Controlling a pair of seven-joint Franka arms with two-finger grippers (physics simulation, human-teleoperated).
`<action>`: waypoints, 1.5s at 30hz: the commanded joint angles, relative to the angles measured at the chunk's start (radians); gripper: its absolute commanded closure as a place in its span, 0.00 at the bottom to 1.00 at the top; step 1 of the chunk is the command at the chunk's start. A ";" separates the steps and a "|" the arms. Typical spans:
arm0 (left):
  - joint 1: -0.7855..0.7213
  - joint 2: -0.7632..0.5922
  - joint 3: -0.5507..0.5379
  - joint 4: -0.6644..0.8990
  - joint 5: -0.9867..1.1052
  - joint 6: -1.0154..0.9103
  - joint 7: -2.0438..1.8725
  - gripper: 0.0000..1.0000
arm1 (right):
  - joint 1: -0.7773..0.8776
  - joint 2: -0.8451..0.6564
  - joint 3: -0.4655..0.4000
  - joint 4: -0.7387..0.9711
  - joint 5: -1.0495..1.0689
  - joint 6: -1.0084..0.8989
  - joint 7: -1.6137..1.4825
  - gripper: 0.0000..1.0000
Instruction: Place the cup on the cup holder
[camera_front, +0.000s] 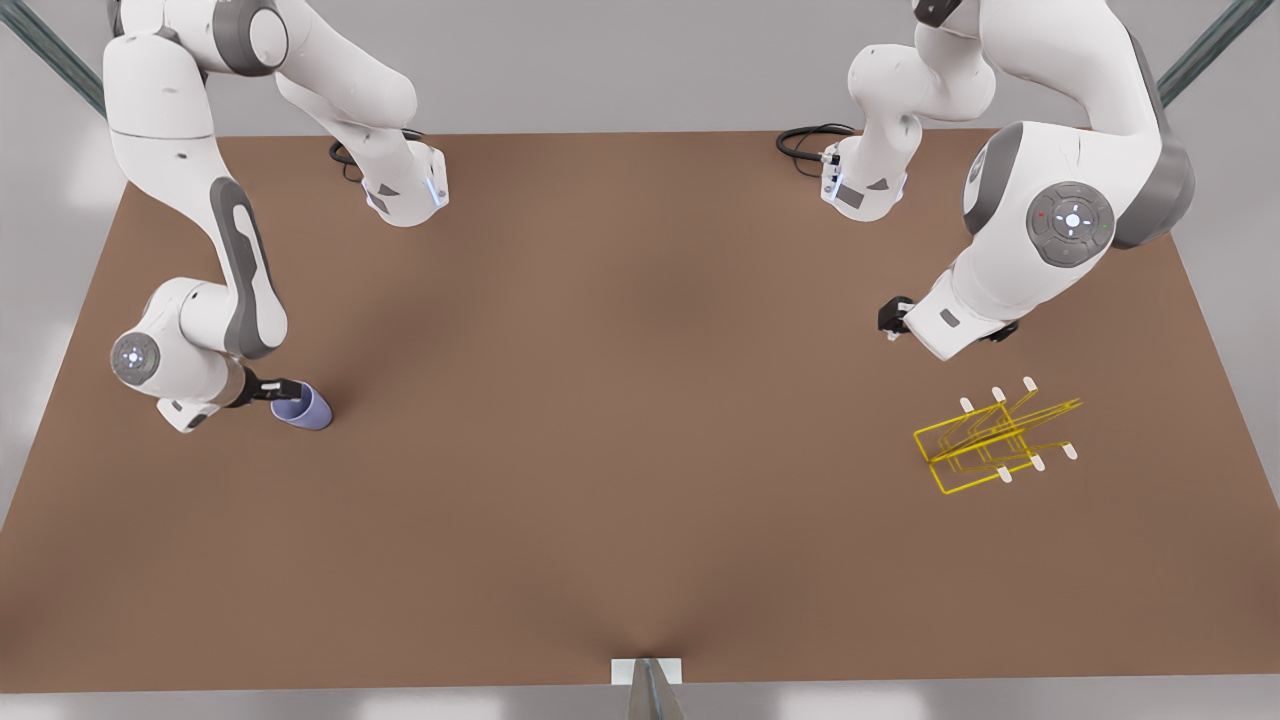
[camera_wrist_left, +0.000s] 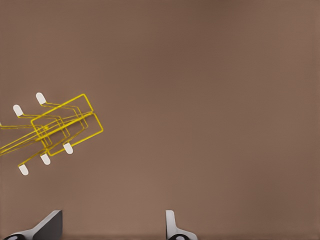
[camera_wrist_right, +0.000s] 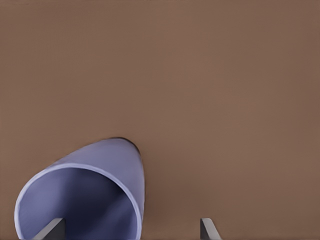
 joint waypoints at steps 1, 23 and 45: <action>-0.001 -0.001 0.000 0.000 0.000 -0.003 -0.001 0.00 | 0.000 0.007 0.000 0.001 0.002 0.021 0.073 0.00; -0.001 0.010 0.000 0.000 0.002 -0.011 -0.001 0.00 | -0.003 0.052 0.002 0.008 0.002 0.067 0.066 0.79; -0.001 0.011 -0.002 -0.003 0.002 -0.014 0.001 0.00 | 0.074 0.070 0.399 0.370 0.718 -0.533 0.104 0.79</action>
